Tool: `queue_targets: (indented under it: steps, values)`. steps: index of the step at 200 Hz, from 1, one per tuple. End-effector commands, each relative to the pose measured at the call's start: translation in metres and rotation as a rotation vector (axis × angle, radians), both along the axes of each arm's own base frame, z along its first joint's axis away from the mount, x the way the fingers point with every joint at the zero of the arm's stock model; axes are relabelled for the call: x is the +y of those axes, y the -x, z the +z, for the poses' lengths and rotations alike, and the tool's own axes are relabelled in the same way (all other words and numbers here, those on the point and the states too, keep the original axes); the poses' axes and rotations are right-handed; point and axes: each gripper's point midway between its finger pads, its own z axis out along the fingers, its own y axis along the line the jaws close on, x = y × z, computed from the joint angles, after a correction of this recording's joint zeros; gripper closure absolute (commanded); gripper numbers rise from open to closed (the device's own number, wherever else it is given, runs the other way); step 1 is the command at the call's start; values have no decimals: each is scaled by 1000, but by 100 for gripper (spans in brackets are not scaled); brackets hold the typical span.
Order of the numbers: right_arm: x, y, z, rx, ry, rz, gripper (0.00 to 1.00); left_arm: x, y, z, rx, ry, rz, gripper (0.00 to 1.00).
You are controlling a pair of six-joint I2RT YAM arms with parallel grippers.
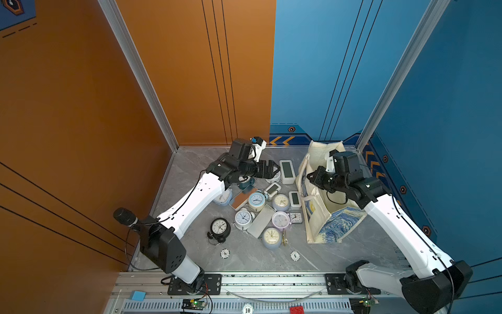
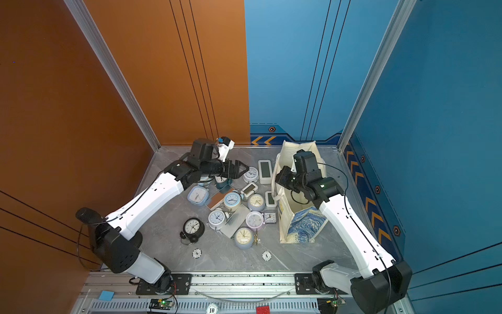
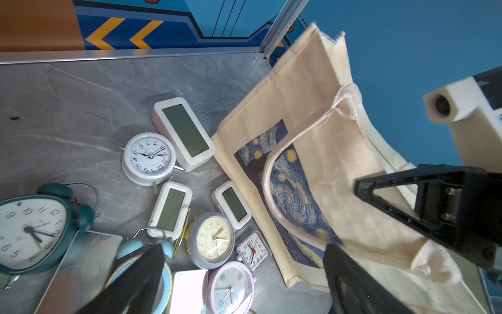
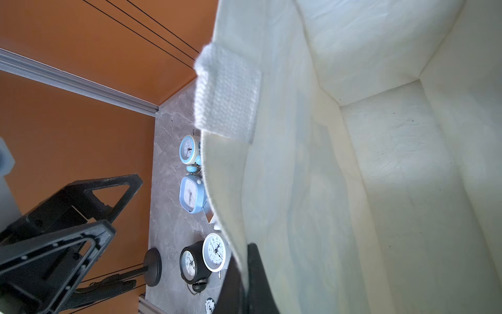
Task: Put the alarm clock into the canvas bag
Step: Move the canvas bag to the center of the board.
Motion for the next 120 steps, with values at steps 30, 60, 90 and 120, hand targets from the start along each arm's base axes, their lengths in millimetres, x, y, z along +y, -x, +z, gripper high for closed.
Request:
queue_targets:
  steps: [30, 60, 90, 120]
  values:
    - [-20, 3, -10, -15, 120, -57, 100, -45, 2, 4, -1, -12, -43, 7]
    - [1, -11, -7, -34, 31, -27, 100, -54, -6, 6, -6, -20, -22, 7]
    - [12, -20, -1, -44, 9, -5, 99, -54, -10, 15, -20, -22, -9, 9]
    - [6, -16, 12, -67, 28, 14, 56, -58, -8, 22, -30, -10, -30, 8]
